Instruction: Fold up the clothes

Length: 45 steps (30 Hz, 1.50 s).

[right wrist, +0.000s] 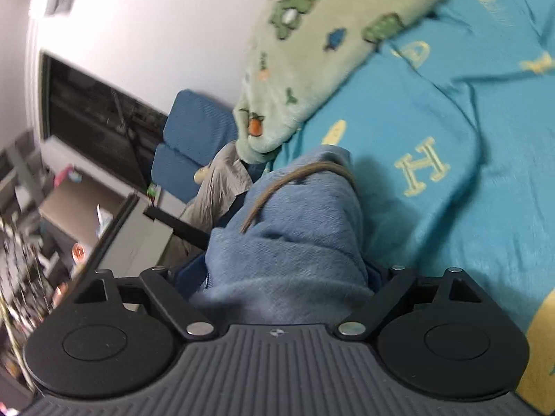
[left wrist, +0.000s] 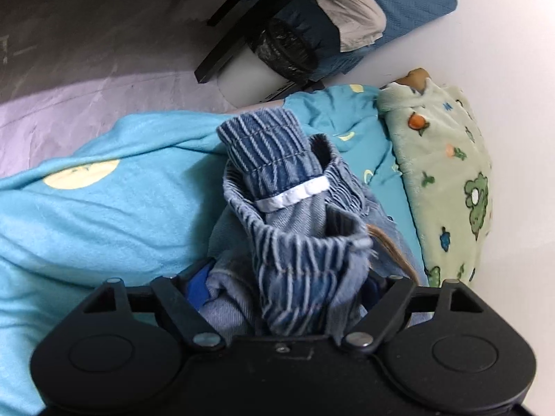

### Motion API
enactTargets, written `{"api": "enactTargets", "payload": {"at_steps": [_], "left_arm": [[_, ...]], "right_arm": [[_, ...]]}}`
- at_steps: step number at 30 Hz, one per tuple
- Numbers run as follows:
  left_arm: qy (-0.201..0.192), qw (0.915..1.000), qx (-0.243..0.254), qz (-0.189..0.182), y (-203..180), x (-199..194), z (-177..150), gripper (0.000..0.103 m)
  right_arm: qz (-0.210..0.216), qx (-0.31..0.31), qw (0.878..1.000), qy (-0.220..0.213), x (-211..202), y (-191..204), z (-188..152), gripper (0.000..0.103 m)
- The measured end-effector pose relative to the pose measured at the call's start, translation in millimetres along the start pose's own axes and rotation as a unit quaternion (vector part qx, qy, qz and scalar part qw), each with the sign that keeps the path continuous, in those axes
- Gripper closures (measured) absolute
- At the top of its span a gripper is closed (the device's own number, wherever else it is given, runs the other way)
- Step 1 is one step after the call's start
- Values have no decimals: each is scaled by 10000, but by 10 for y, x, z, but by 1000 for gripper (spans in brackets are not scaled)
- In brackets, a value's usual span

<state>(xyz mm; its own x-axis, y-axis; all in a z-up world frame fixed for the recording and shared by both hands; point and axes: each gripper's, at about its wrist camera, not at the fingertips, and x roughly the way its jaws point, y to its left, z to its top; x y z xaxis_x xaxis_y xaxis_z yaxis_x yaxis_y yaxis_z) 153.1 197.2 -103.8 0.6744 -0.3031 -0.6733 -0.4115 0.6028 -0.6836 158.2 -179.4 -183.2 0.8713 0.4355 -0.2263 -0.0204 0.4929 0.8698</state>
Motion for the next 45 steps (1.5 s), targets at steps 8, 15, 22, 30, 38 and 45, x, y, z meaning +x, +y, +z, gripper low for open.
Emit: {"api": "enactTargets", "payload": {"at_steps": [8,15,22,30,38,45], "left_arm": [[-388,9973,613,114,-200,-139,-61,66],[-539,9945,571,-699,-297,-600,-75,68],[-632,9809,1027,-1526,-685,-991,-316,67],[-311,9664,1439,-2106,-1485,-1176,-851,67],[357,9409,2087,-2644,-2298,-889,-1756,67],[1069,9133,2628,-2921,-2856,-292,-2802,67]], "right_arm": [[-479,-798,9955,-174,-91,417,-16,64],[-479,-1472,9868,-477,-349,909,24,67],[-297,-1896,9755,-1077,-956,1464,303,67],[-547,-2075,9593,-1839,-1870,1694,685,67],[-1065,-2135,9363,-2578,-2907,1363,1115,67],[-1702,-1813,9162,-3141,-3703,679,1425,67]]}}
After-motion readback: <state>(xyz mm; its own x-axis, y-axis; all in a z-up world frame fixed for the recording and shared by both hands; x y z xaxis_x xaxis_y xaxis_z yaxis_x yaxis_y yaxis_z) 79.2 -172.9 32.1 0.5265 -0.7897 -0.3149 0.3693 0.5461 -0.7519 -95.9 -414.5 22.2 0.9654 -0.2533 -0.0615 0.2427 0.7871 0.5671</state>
